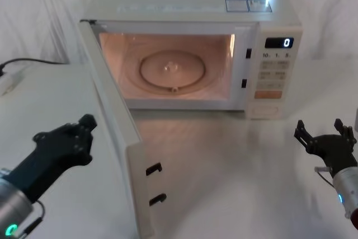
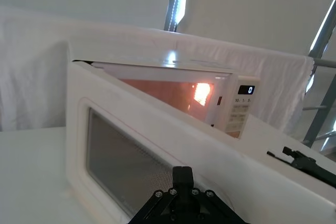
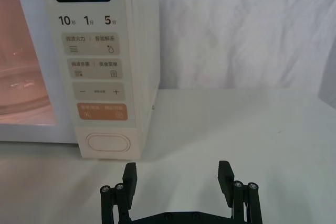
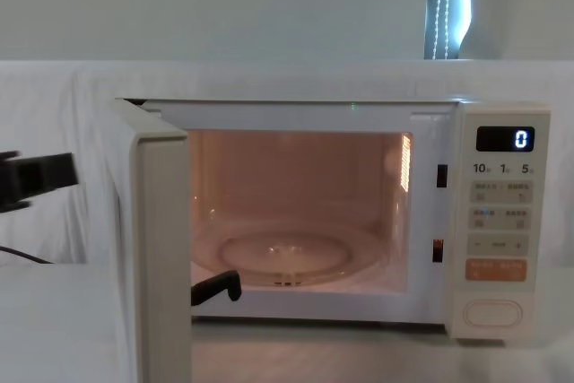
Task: Press the button to open the microwave door with one hand; close the microwave door with the other hand.
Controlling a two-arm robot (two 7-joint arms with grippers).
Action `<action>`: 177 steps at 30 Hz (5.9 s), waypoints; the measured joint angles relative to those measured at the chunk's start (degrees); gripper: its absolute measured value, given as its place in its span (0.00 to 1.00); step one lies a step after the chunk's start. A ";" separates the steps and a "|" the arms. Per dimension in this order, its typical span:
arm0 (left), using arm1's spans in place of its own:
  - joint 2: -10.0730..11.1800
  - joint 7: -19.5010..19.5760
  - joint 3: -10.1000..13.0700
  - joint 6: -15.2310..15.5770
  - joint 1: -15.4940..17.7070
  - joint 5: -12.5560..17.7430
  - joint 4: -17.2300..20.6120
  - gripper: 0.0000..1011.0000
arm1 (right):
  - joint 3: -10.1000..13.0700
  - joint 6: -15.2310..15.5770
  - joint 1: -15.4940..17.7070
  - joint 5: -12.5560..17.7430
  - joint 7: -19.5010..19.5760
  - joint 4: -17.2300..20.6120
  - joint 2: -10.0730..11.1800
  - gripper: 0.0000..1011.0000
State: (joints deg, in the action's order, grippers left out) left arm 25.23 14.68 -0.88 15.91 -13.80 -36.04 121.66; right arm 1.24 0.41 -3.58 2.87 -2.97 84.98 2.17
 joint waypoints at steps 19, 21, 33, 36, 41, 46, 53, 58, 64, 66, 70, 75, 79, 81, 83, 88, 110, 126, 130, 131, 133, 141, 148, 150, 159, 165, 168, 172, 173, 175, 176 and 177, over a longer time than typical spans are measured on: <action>-0.53 -4.04 9.11 1.18 12.15 1.09 -7.35 0.00 | 0.01 0.00 0.00 0.00 0.00 0.00 0.00 0.99; -0.65 -4.28 9.83 1.26 13.23 1.09 -8.06 0.00 | 0.01 0.00 0.00 0.00 0.00 0.00 0.00 0.99; -2.74 -6.65 14.71 1.49 20.58 2.56 -14.07 0.00 | 0.01 0.00 0.00 0.00 0.00 0.00 0.00 0.99; -3.80 -7.27 15.94 1.49 22.95 3.51 -15.98 0.00 | 0.01 0.00 0.00 0.00 0.00 0.00 0.00 0.99; -5.20 -7.62 17.20 1.53 25.67 4.71 -18.17 0.00 | 0.01 0.00 0.00 0.00 0.00 0.00 0.00 0.99; -6.71 -7.63 18.44 1.63 28.62 6.11 -20.80 0.00 | 0.01 0.00 0.00 0.00 0.00 0.00 0.00 0.99; -8.67 -7.58 19.93 1.75 32.12 8.30 -24.84 0.00 | 0.00 0.00 0.00 0.00 0.00 0.00 0.00 0.99; -10.19 -7.47 20.70 1.56 34.26 10.15 -27.84 0.00 | 0.01 0.00 0.00 0.00 0.00 0.00 0.00 0.99; -11.78 -7.38 21.29 0.97 35.90 12.04 -30.37 0.00 | 0.01 0.00 0.00 0.00 0.00 0.00 0.00 0.99; -12.47 -7.42 21.43 0.77 36.40 12.70 -31.21 0.00 | 0.01 0.00 0.00 0.00 0.00 0.00 0.00 0.99; -13.68 -7.57 21.65 0.40 37.19 13.83 -32.52 0.00 | 0.01 0.00 0.00 0.00 0.00 0.00 0.00 0.99; -15.31 -8.06 21.65 -0.26 38.08 15.19 -34.10 0.00 | 0.01 0.00 0.00 0.00 0.00 0.00 0.00 0.99; -16.42 -8.43 21.56 -0.75 38.82 16.19 -35.42 0.00 | 0.01 0.00 0.00 0.00 0.00 0.00 0.00 0.99; -16.85 -8.55 21.51 -0.90 39.16 16.58 -35.97 0.00 | 0.01 0.00 0.00 0.00 0.00 0.00 0.00 0.99; -17.37 -8.68 21.46 -1.10 39.69 17.22 -36.91 0.00 | 0.01 0.00 0.00 0.00 0.00 0.00 0.00 0.99; -18.34 -8.75 21.17 -1.33 41.11 18.60 -39.13 0.00 | 0.01 0.00 0.00 0.00 0.00 0.00 0.00 0.99; -22.19 -7.43 19.61 -2.23 43.64 21.79 -44.11 0.00 | 0.01 0.00 0.00 0.00 0.00 0.00 0.00 0.99; -23.77 -7.11 18.16 -2.35 44.08 23.18 -45.08 0.00 | 0.01 0.00 0.00 0.00 0.00 0.00 0.00 0.99; -24.06 -7.10 17.86 -2.37 44.09 23.44 -45.24 0.00 | 0.01 0.00 0.01 0.00 0.00 0.00 0.00 0.99; -24.11 -7.10 17.82 -2.37 44.11 23.51 -45.27 0.00 | 0.01 0.00 0.00 0.00 0.00 0.00 0.00 0.99; -24.27 -7.10 17.71 -2.38 44.21 23.68 -45.43 0.00 | 0.01 0.00 0.00 0.00 0.00 0.00 0.00 0.99; -24.90 -7.21 17.19 -2.51 44.53 24.14 -46.26 0.00 | 0.01 0.00 0.01 0.00 0.00 0.00 0.01 0.99; -25.34 -7.20 16.95 -2.66 44.87 24.38 -46.89 0.00 | 0.01 0.00 0.00 0.00 0.00 0.00 0.00 0.99; -25.42 -7.19 16.90 -2.69 44.94 24.42 -47.00 0.00 | 0.01 0.00 0.00 0.00 0.00 0.00 0.00 0.99; -25.68 -7.16 16.56 -2.75 45.14 24.67 -47.29 0.00 | 0.01 0.00 0.00 0.00 0.00 0.00 0.00 0.99; -25.81 -7.04 16.36 -2.74 45.21 24.70 -47.43 0.00 | 0.00 0.00 0.01 0.00 0.00 0.00 0.00 0.99; -25.80 -6.87 16.28 -2.45 44.94 24.66 -46.91 0.00 | 0.01 0.00 0.00 0.00 0.00 0.00 0.00 0.99; -25.47 -6.28 16.21 -1.54 43.96 24.17 -45.02 0.00 | 0.00 0.00 0.00 0.00 0.00 0.00 0.00 0.99; -25.35 -6.11 16.22 -1.28 43.69 23.99 -44.50 0.00 | 0.00 0.00 0.00 0.00 0.00 0.00 0.00 0.99; -24.93 -5.46 16.29 -0.32 42.85 23.39 -42.84 0.00 | 0.01 0.00 0.00 0.00 0.00 0.00 0.00 0.99; -24.74 -5.25 16.34 0.01 42.54 23.19 -42.20 0.00 | 0.01 0.00 0.01 0.00 0.00 0.00 0.00 0.99; -24.54 -5.01 16.40 0.43 42.19 22.98 -41.56 0.00 | 0.01 0.00 0.00 0.00 0.00 0.00 0.00 0.99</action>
State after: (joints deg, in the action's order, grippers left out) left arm 0.69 9.67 15.52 16.34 28.38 -13.05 80.09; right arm 1.25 0.41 -3.58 2.88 -2.98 84.98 2.17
